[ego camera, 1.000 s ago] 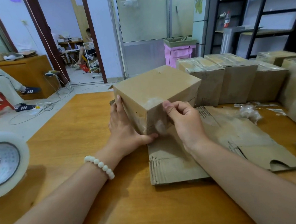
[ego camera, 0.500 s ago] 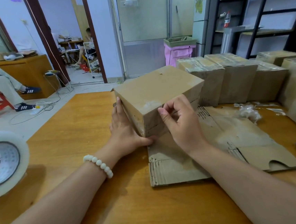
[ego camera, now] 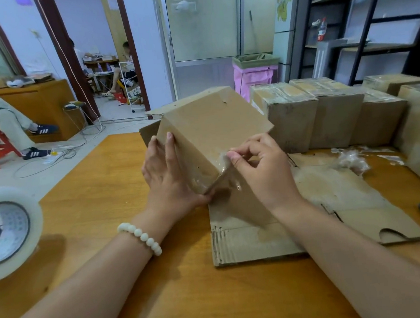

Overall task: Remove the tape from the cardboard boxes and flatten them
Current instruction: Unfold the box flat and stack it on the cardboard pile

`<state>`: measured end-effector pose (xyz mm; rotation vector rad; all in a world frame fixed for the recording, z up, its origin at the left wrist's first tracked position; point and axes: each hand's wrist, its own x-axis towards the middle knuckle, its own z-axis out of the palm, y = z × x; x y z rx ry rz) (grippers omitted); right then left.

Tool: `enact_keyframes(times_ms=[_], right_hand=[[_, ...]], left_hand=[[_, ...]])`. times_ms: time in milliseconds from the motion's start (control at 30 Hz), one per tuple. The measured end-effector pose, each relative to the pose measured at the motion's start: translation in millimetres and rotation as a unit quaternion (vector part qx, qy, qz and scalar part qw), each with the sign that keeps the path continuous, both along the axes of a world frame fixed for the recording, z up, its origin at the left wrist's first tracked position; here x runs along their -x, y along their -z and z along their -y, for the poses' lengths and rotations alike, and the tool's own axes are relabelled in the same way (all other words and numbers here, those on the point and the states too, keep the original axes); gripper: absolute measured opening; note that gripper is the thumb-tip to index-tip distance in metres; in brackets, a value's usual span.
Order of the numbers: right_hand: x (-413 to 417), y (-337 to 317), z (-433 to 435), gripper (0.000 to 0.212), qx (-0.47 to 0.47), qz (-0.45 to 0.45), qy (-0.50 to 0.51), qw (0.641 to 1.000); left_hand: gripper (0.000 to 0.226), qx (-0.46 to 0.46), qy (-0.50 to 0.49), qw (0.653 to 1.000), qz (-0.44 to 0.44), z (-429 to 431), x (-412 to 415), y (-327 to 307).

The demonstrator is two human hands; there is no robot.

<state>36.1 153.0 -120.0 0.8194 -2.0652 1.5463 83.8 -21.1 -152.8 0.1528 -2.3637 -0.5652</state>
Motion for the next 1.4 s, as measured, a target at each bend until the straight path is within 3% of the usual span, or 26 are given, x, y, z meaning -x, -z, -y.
enact_keyframes(times_ms=[133, 267, 467, 533, 667, 900, 967, 1067, 1233, 1333, 1400], right_hand=[[2.4, -4.2, -2.8, 0.015, 0.008, 0.108, -0.030, 0.994], [5.1, -2.5, -2.6, 0.027, -0.026, 0.118, -0.019, 0.992], [1.3, -2.7, -0.4, 0.029, -0.007, 0.106, -0.142, 0.984], [2.9, -1.8, 0.3, 0.025, 0.035, 0.152, -0.203, 0.967], [5.0, -5.4, -0.4, 0.020, 0.167, 0.268, -0.304, 0.899], [4.0, -5.6, -1.7, 0.013, 0.168, 0.345, -0.369, 0.846], [4.3, -5.0, -1.0, 0.022, 0.183, 0.355, -0.387, 0.831], [5.0, 0.8, 1.0, 0.025, 0.176, 0.341, -0.367, 0.847], [5.0, 0.2, -0.2, 0.037, 0.154, 0.316, -0.318, 0.880], [5.1, 3.1, 6.0, 0.029, 0.158, 0.277, -0.220, 0.922], [6.4, 4.2, 8.5, 0.035, 0.170, 0.263, -0.177, 0.933]], left_hand=[[0.141, 0.035, -0.014, 0.999, -0.021, 1.4, 2.0, 1.4], [0.130, 0.078, -0.012, 0.996, -0.048, 3.0, 5.9, 3.5], [0.132, -0.057, 0.010, 0.998, 0.000, 4.0, 1.8, -0.6], [0.132, -0.072, 0.017, 0.997, 0.004, 4.7, 1.8, -0.8], [0.131, -0.077, 0.012, 0.997, 0.022, 4.4, 2.5, -0.7], [0.147, -0.145, -0.004, 0.987, 0.065, 3.6, 3.5, -0.9], [0.154, -0.184, -0.012, 0.979, 0.084, 3.7, 2.9, -2.2], [0.158, -0.209, -0.017, 0.971, 0.111, 3.9, 2.5, -4.7], [0.145, -0.209, -0.021, 0.971, 0.111, 4.8, 4.9, -4.7], [0.144, -0.206, -0.021, 0.973, 0.104, 3.3, 4.7, -4.2], [0.144, -0.204, -0.025, 0.973, 0.107, 1.9, 4.2, -4.4]])
